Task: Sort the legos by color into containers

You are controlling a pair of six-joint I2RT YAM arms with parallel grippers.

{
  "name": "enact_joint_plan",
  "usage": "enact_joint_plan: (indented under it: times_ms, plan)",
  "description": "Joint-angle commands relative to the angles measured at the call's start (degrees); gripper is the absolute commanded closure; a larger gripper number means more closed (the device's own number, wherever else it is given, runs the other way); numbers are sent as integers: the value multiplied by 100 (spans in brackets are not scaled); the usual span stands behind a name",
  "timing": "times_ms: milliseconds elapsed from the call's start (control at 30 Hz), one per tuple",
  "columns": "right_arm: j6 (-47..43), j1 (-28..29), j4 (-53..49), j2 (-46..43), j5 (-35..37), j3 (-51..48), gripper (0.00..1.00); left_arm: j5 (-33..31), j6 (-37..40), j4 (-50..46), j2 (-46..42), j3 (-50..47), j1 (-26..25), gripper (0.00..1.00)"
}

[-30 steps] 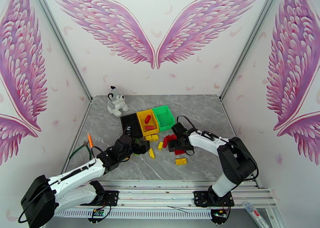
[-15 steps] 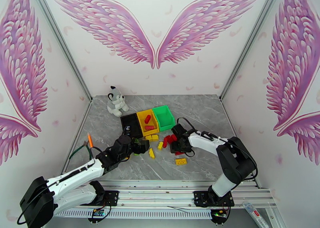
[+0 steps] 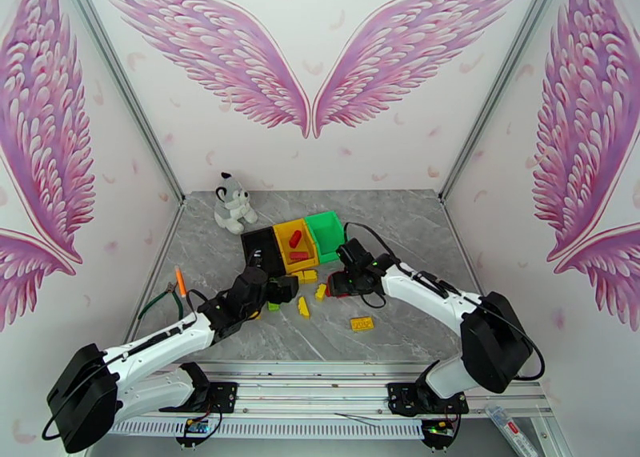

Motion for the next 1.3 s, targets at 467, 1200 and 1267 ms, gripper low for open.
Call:
enact_joint_plan:
  times_ms: [467,1200,1267]
  plan:
    - [127,89,-757,3690,-203,5475,30,356,-353,-276,-1356,-485,1169,1]
    - [-230,7,-567,1661,282,3488,17,1000,-291,-71,-810,-312,948,1]
    - [-323,-6,-516,1249,374,2914,18,996,-273,-55,-686,-262,830,1]
